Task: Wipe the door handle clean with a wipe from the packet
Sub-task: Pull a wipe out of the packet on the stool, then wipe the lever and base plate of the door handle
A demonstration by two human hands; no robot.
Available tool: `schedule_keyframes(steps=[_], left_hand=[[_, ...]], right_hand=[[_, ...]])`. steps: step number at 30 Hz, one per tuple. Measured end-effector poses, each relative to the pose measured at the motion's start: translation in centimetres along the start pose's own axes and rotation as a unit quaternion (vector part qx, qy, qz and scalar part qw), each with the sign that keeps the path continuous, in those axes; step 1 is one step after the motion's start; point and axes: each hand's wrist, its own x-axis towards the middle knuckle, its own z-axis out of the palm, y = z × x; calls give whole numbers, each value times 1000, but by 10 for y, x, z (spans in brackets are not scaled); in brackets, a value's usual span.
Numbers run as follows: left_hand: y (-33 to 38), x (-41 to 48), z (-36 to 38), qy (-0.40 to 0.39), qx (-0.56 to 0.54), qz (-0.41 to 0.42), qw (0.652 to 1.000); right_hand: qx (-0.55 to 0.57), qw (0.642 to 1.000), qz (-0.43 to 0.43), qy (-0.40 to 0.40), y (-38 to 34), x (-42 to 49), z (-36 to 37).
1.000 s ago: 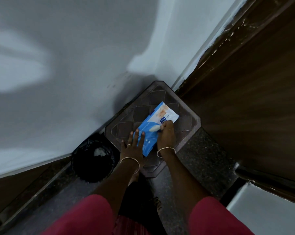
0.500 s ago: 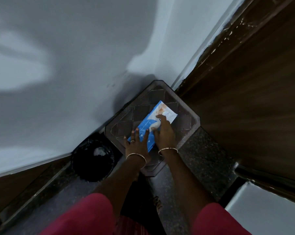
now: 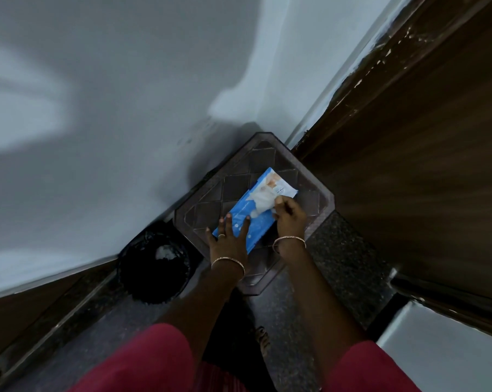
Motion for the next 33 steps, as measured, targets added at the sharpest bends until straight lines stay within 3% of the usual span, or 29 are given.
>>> schedule_keyframes(steps=[5,8,11,16,21,25,28,30,33], left_hand=[[0,3,-1,0,14,2,1000],[1,2,-2,0,8,2,1000],[1,2,-5,-2,18,2,1000],[1,-7,-28,3,43,22,999],[16,-38,-63,69,-123,72,987],[49,-74,-95,101,-348,48,931],[83,-107,-127,32,-572,22,819],[102,-119,-148,-44,-627,36,777],[144,-142,-175,-38,-649,87,755]], right_hand=[[163,981,106,2,-17,3,-2],[244,962,123,19,-40,8,-7],[265,955,132,28,-61,11,-14],[286,934,215,11,-84,-15,-39],[324,918,221,-64,-117,-59,-81],[298,935,189,-37,-147,-89,-111],[278,944,174,-25,-173,-103,-141],[265,950,167,-24,-189,-104,-156],[275,951,136,-37,-219,-105,-193]])
